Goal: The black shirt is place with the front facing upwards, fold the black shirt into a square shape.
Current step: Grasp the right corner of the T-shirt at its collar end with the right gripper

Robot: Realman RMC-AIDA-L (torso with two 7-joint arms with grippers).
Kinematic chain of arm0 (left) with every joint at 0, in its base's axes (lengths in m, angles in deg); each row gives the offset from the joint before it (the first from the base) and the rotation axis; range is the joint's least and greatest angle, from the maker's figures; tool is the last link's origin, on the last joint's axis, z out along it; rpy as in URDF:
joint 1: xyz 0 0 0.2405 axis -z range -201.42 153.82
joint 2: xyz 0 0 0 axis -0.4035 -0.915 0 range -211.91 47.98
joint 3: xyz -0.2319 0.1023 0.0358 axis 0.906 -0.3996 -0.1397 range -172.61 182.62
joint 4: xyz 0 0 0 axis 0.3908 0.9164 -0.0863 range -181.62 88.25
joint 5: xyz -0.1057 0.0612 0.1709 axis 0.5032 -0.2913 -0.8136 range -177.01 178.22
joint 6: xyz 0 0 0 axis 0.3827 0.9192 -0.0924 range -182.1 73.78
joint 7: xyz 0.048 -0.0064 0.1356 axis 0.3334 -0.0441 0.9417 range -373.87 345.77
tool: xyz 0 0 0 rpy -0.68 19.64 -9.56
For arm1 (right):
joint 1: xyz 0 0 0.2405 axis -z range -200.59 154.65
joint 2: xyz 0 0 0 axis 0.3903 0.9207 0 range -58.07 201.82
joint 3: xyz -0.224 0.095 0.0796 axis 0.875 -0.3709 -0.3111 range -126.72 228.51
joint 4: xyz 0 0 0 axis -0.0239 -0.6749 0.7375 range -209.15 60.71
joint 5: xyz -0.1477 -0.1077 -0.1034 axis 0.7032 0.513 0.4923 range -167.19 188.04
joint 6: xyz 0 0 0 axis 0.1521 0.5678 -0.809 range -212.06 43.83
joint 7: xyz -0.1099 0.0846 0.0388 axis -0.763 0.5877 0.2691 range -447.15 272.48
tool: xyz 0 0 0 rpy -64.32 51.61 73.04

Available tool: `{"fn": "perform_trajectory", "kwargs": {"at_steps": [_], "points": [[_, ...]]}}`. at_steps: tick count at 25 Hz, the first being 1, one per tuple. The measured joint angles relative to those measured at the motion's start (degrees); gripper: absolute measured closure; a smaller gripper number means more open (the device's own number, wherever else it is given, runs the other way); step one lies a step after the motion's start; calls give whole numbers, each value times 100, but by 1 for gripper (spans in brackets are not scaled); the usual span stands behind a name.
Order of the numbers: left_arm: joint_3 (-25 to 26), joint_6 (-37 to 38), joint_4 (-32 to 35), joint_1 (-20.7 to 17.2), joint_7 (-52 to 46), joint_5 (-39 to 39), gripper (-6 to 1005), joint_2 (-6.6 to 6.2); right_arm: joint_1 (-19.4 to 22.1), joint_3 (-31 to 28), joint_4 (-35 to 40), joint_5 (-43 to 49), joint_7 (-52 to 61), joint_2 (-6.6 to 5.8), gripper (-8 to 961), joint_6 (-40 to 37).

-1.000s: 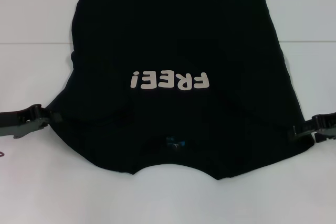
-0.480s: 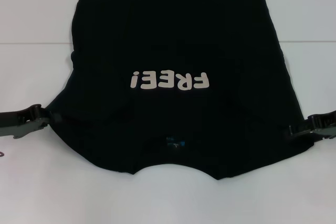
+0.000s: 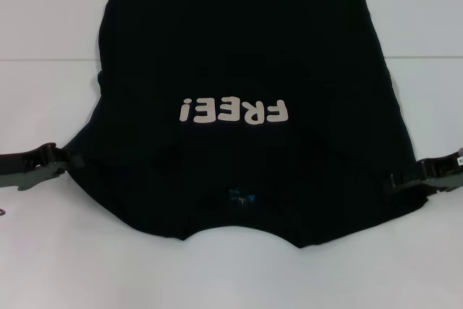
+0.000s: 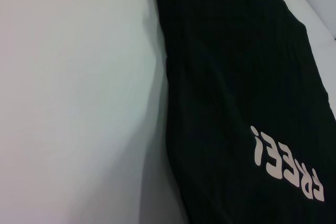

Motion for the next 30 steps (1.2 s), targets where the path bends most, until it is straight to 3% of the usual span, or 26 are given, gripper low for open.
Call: {"fn": "perform_trajectory", "kwargs": {"at_steps": [8, 28, 30], "points": [[3, 6, 0, 0, 10, 0, 972, 0, -196, 22, -129, 0, -56, 107, 162, 17], [13, 18, 1, 0, 20, 0, 973, 0, -285, 282, 37, -8, 105, 198, 185, 54], [21, 21, 2, 0, 19, 0, 973, 0, -294, 308, 37, -8, 115, 203, 235, 59]]}}
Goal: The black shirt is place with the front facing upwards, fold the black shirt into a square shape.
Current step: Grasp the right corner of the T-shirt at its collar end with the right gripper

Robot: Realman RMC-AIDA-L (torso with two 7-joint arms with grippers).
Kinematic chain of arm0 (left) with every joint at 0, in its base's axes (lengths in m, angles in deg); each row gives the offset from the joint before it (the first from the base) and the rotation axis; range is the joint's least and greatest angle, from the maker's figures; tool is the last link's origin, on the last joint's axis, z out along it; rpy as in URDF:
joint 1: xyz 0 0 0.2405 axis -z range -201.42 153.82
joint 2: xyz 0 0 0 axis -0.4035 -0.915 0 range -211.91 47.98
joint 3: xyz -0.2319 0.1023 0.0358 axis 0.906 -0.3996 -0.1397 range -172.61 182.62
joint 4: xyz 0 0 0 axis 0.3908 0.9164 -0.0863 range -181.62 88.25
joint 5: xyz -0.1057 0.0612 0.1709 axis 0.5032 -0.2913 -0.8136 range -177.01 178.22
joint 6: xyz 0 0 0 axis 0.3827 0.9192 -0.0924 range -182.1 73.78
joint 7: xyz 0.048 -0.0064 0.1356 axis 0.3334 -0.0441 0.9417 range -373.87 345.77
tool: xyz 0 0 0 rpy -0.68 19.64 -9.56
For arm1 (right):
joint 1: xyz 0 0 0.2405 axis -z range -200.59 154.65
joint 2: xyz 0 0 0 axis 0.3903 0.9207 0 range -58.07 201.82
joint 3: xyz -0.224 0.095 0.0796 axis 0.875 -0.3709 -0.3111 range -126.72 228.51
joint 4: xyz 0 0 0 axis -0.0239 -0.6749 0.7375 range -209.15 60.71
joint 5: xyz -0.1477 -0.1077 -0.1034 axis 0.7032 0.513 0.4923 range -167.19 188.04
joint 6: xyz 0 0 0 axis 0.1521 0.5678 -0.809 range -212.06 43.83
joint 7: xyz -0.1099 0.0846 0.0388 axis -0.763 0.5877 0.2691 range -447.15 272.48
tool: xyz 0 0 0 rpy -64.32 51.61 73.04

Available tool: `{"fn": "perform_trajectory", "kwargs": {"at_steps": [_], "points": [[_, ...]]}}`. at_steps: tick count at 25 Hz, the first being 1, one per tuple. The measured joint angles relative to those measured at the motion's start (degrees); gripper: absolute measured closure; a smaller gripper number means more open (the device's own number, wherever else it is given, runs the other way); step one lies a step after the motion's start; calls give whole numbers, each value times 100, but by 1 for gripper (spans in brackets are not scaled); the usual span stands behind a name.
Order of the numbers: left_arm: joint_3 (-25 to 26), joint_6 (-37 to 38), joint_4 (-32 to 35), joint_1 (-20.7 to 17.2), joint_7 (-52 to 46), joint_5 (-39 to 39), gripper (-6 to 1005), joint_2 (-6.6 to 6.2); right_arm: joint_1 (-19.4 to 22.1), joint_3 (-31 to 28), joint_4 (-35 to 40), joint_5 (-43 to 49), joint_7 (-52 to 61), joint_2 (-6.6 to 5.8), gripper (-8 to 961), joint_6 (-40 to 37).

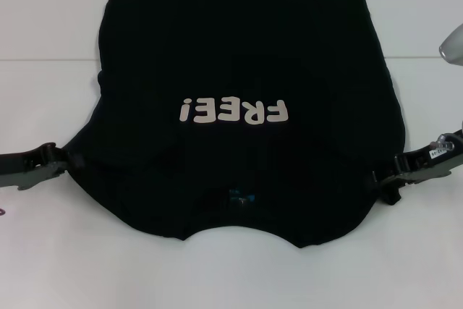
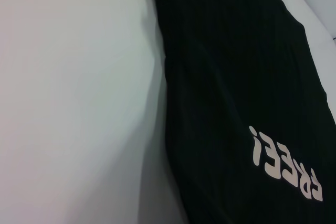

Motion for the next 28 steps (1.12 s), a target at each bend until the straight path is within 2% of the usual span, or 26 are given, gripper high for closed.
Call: {"fn": "perform_trajectory", "kwargs": {"at_steps": [8, 16, 19, 25, 27, 28], "points": [[8, -8, 9, 0, 40, 0, 973, 0, -80, 15, -31, 9, 23, 6, 433, 4], [8, -18, 25, 0, 55, 0, 973, 0, -103, 228, -1, 9, 156, 1, 769, -2], [8, -20, 24, 0, 57, 0, 973, 0, -82, 182, 150, -23, 113, -47, 911, -117], [8, -21, 18, 1, 60, 20, 973, 0, 88, -44, 417, -115, -97, -152, 940, -500], [8, -20, 13, 5, 64, 61, 973, 0, 142, -66, 422, -101, -95, -177, 742, -525], [8, -20, 13, 6, 65, 76, 973, 0, 183, -69, 423, -95, -76, -194, 721, -525]]}}
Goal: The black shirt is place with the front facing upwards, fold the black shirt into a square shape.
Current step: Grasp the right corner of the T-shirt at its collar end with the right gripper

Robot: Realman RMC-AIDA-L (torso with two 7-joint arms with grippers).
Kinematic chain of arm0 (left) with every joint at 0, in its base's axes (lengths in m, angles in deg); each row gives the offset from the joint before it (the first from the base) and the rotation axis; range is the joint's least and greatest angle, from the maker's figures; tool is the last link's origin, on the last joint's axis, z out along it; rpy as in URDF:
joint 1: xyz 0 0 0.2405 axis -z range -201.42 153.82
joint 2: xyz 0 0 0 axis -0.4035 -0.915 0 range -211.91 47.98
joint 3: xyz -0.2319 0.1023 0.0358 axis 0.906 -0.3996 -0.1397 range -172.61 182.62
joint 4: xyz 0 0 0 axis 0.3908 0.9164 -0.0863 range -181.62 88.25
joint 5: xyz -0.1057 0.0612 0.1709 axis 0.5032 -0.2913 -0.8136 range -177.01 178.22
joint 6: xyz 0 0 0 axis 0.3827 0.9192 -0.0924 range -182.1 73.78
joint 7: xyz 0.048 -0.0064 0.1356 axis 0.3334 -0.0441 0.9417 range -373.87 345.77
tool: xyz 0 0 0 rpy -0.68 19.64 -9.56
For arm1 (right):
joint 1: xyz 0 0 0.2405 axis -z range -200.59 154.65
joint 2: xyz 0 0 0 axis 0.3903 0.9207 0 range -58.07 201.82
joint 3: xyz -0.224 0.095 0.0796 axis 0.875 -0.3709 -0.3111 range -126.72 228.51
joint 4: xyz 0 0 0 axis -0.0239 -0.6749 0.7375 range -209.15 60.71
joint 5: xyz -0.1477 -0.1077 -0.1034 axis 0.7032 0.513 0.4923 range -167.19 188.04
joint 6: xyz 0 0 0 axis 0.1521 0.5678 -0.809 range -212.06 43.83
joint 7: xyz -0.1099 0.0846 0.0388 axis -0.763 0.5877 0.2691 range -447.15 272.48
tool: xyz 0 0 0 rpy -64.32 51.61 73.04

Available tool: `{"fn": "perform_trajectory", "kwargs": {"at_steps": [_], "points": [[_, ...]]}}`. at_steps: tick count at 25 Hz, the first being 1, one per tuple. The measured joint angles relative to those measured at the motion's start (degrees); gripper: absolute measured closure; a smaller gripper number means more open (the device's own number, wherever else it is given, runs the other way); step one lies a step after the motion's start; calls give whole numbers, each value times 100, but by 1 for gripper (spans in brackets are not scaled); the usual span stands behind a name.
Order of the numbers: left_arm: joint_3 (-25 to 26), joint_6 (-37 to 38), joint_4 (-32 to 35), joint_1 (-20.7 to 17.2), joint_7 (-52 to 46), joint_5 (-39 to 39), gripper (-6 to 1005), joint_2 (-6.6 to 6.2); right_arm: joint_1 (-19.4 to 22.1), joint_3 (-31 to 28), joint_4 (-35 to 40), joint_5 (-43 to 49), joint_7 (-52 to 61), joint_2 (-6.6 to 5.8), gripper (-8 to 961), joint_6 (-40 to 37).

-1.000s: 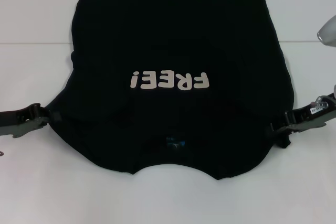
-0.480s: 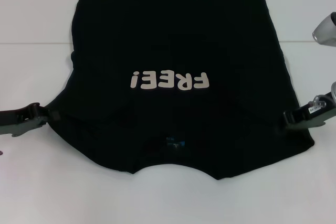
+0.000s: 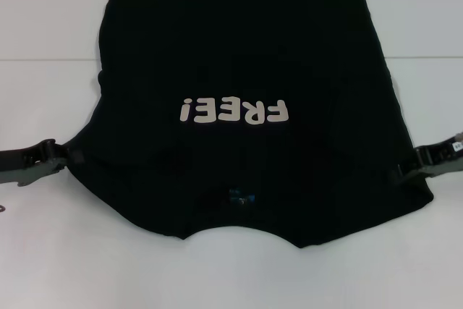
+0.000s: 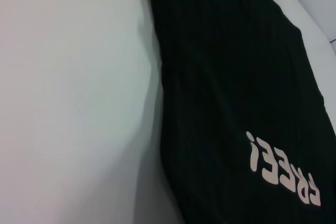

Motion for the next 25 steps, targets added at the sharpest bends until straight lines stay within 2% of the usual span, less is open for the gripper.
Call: {"fn": "perform_trajectory", "kwargs": {"at_steps": [10, 15, 21, 25], "points": [[0, 12, -5, -7, 4, 12, 973, 0, 257, -57, 6, 8, 140, -126, 515, -1], [0, 11, -5, 6, 5, 13, 973, 0, 296, -88, 7, 53, 132, -141, 259, 49], [0, 3, -6, 0, 7, 13, 973, 0, 321, -90, -37, 62, 143, -143, 65, 165], [0, 1, -12, 3, 15, 13, 973, 0, 315, -63, -65, 62, 142, -99, 32, 239]]}}
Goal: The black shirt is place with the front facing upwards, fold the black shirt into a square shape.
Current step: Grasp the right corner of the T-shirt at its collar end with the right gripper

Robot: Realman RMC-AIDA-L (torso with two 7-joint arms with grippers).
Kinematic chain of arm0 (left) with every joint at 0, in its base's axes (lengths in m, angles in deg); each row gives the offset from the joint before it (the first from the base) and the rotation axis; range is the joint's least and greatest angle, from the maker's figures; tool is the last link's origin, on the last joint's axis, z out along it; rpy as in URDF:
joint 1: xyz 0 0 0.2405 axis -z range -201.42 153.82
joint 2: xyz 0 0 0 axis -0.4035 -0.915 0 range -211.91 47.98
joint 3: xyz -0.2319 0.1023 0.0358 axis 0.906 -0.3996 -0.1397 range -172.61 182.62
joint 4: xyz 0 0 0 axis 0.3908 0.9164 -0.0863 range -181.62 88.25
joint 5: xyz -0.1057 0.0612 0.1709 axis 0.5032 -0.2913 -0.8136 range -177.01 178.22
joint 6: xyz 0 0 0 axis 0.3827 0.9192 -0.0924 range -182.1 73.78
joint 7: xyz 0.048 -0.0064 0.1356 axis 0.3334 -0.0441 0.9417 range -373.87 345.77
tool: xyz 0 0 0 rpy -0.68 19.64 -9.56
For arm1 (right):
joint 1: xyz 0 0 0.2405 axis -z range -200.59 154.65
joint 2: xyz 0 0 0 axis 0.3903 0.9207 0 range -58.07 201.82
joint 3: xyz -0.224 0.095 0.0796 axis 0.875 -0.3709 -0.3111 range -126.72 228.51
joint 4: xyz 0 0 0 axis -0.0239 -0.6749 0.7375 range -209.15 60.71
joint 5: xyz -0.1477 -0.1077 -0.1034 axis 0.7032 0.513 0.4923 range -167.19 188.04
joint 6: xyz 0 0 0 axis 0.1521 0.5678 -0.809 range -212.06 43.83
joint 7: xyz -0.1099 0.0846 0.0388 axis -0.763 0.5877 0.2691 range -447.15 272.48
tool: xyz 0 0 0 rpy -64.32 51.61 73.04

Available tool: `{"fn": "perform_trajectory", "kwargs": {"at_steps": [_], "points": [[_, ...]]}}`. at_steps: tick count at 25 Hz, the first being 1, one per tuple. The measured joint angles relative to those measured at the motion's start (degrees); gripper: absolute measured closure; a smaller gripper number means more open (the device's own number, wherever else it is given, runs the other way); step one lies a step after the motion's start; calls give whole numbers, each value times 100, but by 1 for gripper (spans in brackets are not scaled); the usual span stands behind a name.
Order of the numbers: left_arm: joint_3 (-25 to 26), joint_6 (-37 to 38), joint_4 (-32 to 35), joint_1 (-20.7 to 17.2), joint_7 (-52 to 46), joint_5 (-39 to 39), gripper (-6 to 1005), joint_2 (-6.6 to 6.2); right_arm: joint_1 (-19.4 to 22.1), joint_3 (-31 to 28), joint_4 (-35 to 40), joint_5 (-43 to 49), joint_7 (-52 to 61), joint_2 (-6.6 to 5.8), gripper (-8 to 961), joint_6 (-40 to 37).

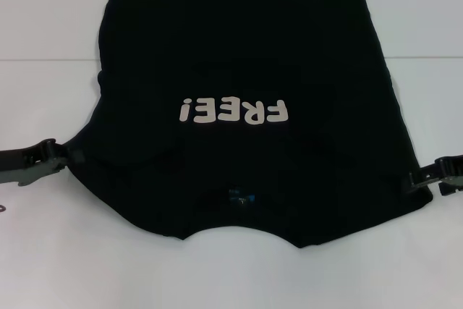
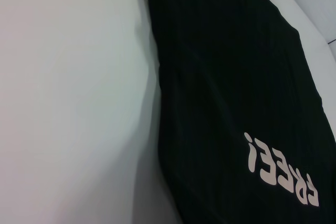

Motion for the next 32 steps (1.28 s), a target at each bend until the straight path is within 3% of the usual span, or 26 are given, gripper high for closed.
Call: {"fn": "perform_trajectory", "kwargs": {"at_steps": [32], "points": [[0, -10, -3, 10, 43, 0, 973, 27, -80, 177, -95, 44, 8, 76, 53, 159]]}}
